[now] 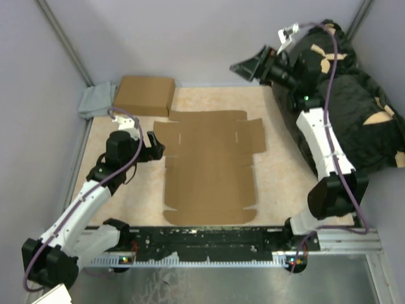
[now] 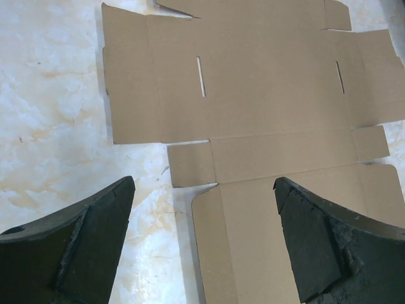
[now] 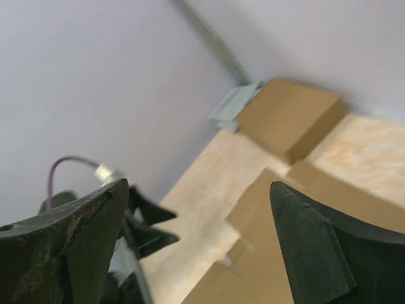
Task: Fold the paper box
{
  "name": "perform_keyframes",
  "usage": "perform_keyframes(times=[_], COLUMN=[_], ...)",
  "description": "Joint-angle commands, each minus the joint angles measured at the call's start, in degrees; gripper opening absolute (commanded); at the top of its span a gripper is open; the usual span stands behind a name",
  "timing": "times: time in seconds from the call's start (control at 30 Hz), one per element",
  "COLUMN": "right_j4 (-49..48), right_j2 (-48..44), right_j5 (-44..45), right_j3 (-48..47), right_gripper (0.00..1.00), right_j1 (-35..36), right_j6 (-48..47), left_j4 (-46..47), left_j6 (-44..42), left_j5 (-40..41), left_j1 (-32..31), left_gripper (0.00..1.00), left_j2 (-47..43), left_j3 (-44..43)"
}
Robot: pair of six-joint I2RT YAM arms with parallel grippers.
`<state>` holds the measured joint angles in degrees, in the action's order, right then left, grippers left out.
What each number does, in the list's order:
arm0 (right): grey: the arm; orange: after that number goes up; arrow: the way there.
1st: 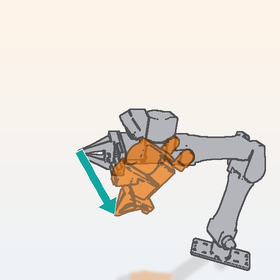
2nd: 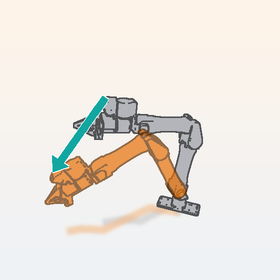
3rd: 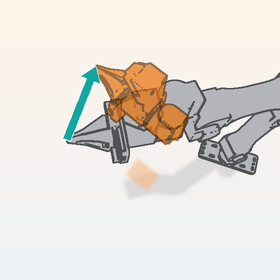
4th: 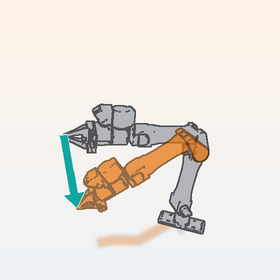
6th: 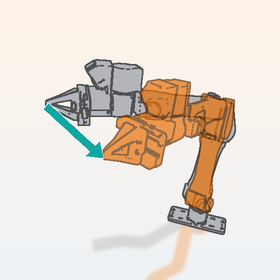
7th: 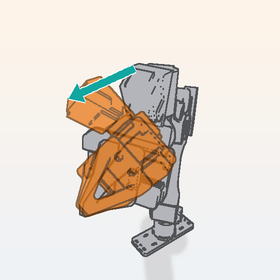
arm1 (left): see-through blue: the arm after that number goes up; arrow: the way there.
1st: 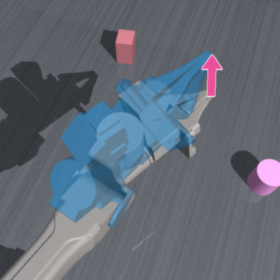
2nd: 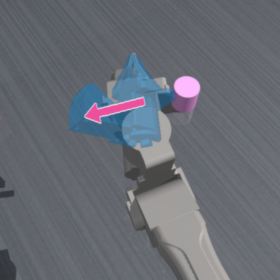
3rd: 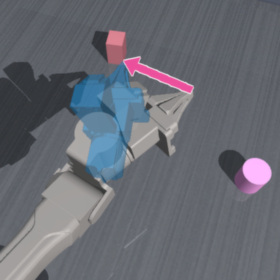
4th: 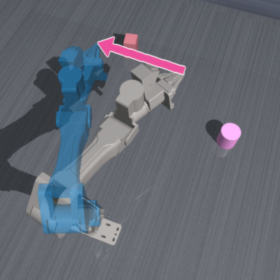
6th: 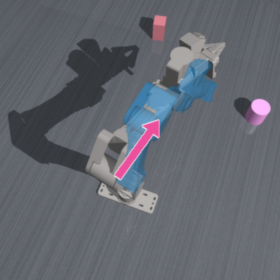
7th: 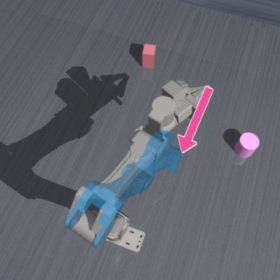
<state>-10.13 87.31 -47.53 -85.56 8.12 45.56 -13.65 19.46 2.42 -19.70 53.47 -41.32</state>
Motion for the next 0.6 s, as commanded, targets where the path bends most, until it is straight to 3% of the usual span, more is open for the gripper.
perform_keyframes(times=[0.0, 0.43, 0.57], right_j4=[31.1, 42.1, 51.2], right_j2=[6.1, 24.0, 34.4], right_j5=[15.0, 28.8, 38.7], right_j3=[-15.1, -34.8, -48.8], right_gripper=[0.94, 0.91, 0.89], right_j1=[0.1, 0.8, 1.9], right_j6=[-20.0, -26.1, -28.3], left_j4=[1.5, 2.0, 2.1], left_j6=[-0.1, -1.2, -1.2], left_j5=[0.1, 1.1, 1.1], left_j1=[0.5, 0.5, 0.5], left_gripper=[0.98, 0.98, 0.98], left_j2=[0.8, 1.7, 1.6], left_j3=[-0.2, -0.7, -0.5])
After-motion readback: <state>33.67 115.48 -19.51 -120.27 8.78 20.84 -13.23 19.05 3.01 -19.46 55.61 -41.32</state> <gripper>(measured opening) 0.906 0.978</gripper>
